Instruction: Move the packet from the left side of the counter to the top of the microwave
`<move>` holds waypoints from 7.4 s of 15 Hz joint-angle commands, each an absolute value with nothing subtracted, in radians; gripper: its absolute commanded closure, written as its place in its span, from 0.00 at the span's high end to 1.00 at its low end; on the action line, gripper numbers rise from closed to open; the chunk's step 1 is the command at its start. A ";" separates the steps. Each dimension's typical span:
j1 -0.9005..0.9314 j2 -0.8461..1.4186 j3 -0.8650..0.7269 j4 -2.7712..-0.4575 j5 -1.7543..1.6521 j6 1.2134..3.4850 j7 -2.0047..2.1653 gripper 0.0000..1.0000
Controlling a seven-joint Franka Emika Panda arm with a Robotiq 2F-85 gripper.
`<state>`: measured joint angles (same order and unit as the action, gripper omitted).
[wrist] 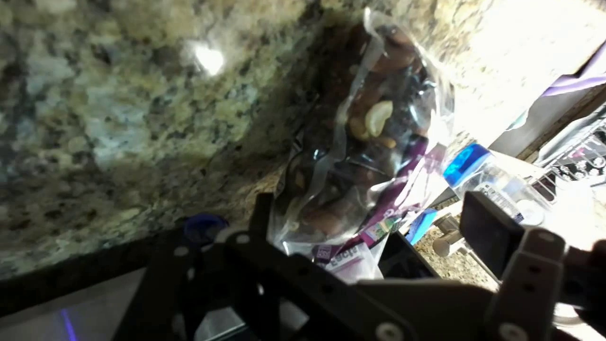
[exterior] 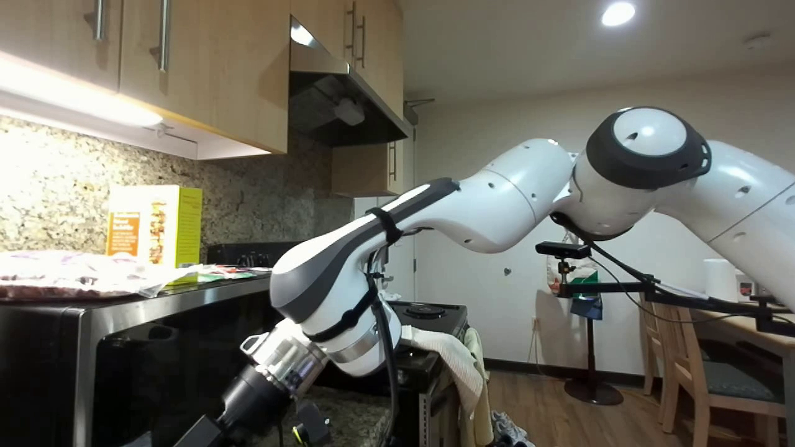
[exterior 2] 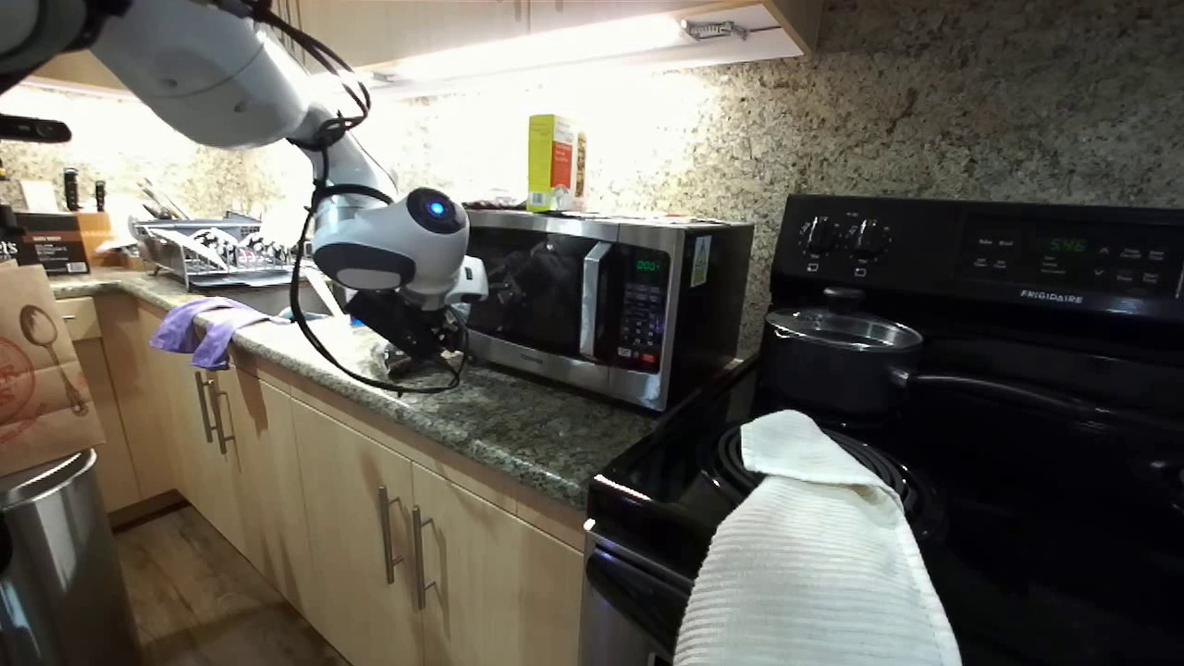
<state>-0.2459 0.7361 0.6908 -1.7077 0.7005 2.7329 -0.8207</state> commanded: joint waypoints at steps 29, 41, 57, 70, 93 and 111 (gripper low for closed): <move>-0.146 0.851 0.620 -1.482 0.678 2.669 -0.973 0.28; -0.173 0.648 0.556 -1.561 0.698 2.410 -0.958 0.09; 0.002 0.497 0.223 -1.486 0.343 2.384 -0.643 0.08; 0.010 0.485 0.194 -1.397 0.217 2.355 -0.607 0.08; 0.113 0.548 -0.065 -1.002 -0.176 2.641 -0.367 0.07; 0.140 0.680 -0.138 -0.940 -0.174 2.555 -0.285 0.58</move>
<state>0.1261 0.6654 -0.1259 -0.9897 -0.1640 2.5912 -0.3042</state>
